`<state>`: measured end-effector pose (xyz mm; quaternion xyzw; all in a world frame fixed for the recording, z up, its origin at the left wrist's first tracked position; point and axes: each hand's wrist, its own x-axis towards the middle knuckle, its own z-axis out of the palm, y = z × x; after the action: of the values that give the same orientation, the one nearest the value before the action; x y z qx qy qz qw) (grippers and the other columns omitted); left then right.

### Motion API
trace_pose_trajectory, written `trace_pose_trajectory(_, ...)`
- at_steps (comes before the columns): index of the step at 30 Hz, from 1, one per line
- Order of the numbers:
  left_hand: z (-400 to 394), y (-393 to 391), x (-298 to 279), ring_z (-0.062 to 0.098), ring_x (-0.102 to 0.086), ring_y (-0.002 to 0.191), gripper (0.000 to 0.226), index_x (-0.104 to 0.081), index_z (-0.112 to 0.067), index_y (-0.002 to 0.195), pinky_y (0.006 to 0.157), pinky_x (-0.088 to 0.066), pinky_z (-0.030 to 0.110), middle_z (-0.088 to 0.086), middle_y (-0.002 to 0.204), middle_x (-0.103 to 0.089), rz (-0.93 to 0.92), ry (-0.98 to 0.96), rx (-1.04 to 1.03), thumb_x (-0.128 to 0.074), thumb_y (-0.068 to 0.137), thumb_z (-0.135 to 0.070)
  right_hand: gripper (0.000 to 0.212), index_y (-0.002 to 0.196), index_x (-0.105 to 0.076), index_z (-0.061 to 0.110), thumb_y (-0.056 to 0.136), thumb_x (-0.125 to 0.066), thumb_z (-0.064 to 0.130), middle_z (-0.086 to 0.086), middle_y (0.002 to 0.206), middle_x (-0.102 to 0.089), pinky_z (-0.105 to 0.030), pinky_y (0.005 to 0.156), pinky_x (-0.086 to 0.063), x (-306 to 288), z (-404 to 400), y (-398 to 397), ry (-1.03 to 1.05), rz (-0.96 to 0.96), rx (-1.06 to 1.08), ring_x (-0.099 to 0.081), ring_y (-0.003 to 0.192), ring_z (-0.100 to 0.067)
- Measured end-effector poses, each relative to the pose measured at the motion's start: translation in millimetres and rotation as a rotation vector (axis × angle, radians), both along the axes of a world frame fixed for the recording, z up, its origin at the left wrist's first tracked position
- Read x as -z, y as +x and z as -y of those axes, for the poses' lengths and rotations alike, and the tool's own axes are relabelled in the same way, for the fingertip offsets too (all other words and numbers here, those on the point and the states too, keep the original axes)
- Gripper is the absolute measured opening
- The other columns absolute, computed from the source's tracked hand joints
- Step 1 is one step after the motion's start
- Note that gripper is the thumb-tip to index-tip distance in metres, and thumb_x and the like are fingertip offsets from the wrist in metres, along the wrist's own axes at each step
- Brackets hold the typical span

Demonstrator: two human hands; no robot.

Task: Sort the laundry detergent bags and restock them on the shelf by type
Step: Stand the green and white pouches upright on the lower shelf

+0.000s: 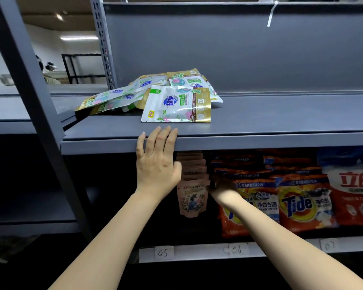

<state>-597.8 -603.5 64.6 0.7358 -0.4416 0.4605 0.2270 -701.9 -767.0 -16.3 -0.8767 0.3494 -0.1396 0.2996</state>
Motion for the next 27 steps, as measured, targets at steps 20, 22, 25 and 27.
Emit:
trace_pose_trajectory(20,-8.1,27.1,-99.2,0.026,-0.041,0.12,0.032,-0.053,-0.018,0.118,0.095,-0.031,0.039,0.005,0.126,-0.052,-0.65,-0.097,-0.204,-0.046,0.091,-0.033,0.019,0.082,-0.066,0.02,0.087,-0.057,0.036,0.008,0.084,-0.068,-0.037,0.076,-0.052,-185.3,-46.0,-38.8,-0.367,0.479,-0.152,-0.061,0.081,-0.015)
trace_pose_trajectory(22,-10.9,39.3,-104.2,0.027,-0.039,0.122,0.034,-0.051,-0.017,0.12,0.096,-0.031,0.04,0.006,0.129,-0.05,-0.674,-0.072,-0.246,-0.045,0.091,-0.032,0.018,0.089,-0.067,0.02,0.087,-0.058,0.036,0.006,0.094,-0.068,-0.037,0.081,-0.051,-189.7,-38.4,-20.9,-0.351,0.462,-0.146,-0.06,0.091,-0.017)
trace_pose_trajectory(25,-16.1,58.7,-108.6,0.026,-0.035,0.126,0.039,-0.046,-0.018,0.128,0.098,-0.03,0.041,0.007,0.135,-0.045,-0.67,-0.022,-0.336,-0.046,0.09,-0.03,0.022,0.102,-0.064,0.021,0.087,-0.057,0.035,0.006,0.11,-0.063,-0.033,0.081,-0.047,-194.8,-29.7,6.6,-0.388,0.402,-0.112,-0.054,0.103,-0.018)
trace_pose_trajectory(27,-16.5,70.8,-111.6,0.026,-0.033,0.128,0.044,-0.043,-0.019,0.133,0.099,-0.029,0.041,0.006,0.139,-0.042,-0.662,0.013,-0.377,-0.045,0.091,-0.028,0.028,0.111,-0.06,0.02,0.088,-0.055,0.035,0.003,0.117,-0.059,-0.033,0.082,-0.043,-197.5,-23.6,25.3,-0.45,0.355,-0.108,-0.049,0.112,-0.019)
